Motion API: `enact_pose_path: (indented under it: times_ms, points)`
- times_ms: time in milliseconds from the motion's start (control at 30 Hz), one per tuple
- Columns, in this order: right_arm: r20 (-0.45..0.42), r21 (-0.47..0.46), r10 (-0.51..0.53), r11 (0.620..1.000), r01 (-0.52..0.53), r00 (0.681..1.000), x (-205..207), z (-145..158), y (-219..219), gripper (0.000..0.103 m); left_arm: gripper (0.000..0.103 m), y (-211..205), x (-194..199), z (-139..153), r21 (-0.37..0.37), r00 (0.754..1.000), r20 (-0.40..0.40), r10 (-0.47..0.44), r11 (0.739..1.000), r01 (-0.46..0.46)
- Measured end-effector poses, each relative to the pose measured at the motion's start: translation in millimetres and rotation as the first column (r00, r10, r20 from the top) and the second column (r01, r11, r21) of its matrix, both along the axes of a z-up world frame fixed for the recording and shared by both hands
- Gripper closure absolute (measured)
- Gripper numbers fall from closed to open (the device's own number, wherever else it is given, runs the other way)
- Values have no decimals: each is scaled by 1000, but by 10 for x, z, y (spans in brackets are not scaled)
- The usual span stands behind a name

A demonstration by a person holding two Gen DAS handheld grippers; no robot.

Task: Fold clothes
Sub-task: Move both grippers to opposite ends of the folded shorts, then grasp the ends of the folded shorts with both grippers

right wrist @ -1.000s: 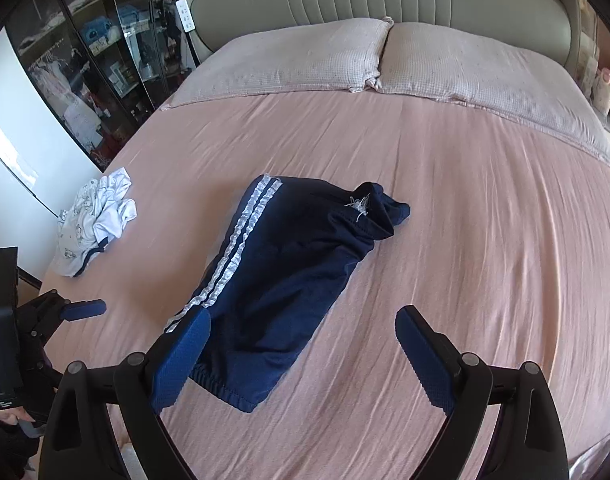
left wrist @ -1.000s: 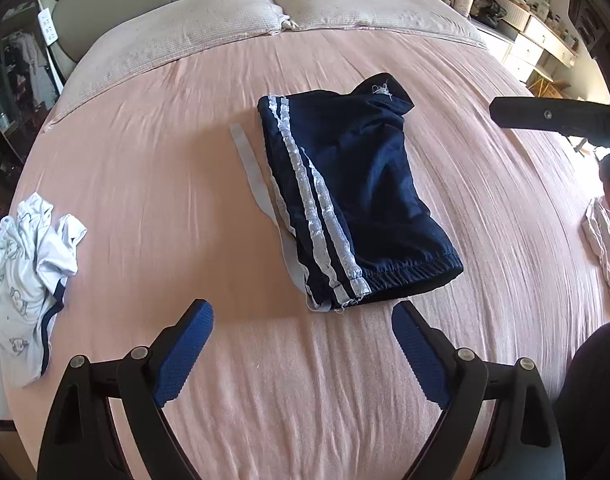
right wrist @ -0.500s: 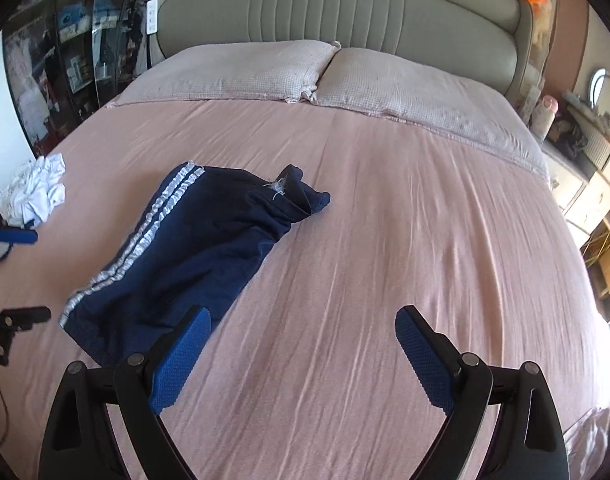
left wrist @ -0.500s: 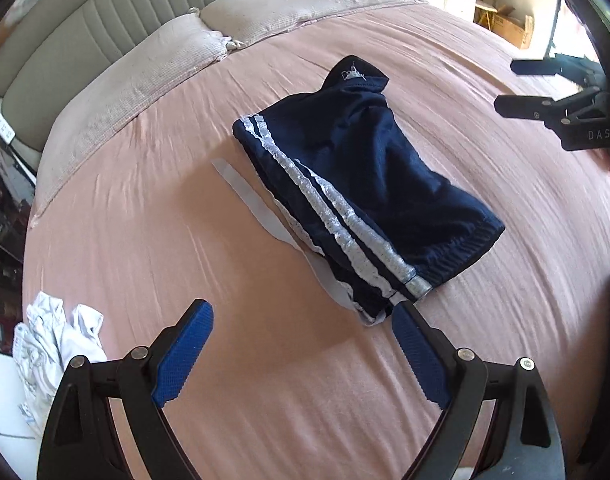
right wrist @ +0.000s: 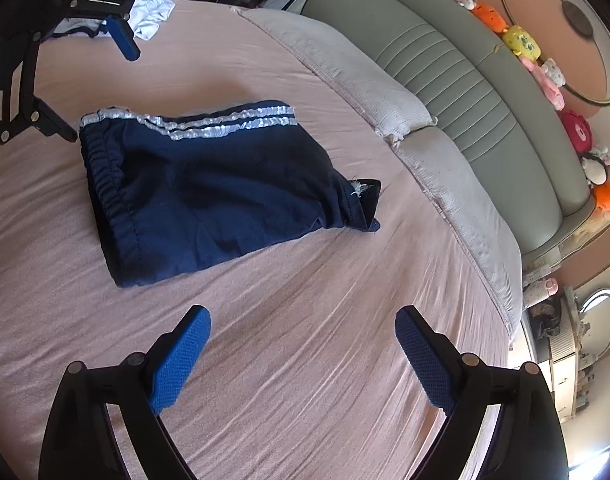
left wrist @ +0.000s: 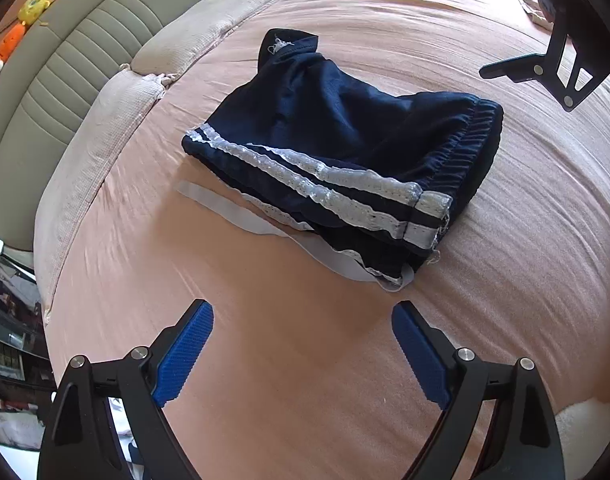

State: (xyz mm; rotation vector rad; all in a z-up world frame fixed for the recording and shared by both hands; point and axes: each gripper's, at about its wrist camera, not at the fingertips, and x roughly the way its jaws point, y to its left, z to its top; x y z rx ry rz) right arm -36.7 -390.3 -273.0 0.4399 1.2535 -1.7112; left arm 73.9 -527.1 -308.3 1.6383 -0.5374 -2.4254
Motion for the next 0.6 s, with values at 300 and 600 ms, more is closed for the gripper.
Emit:
enact_pose_path:
  times_ms: [300, 600]
  points:
    - [-69, 4, 98, 995, -97, 993, 233, -123, 89, 9, 11, 295, -13, -137, -111, 983, 8, -181, 977, 181]
    - [-378, 74, 331, 942, -328, 865, 666, -466, 224, 9, 11, 652, 194, -467, -520, 901, 52, -431, 758, 393]
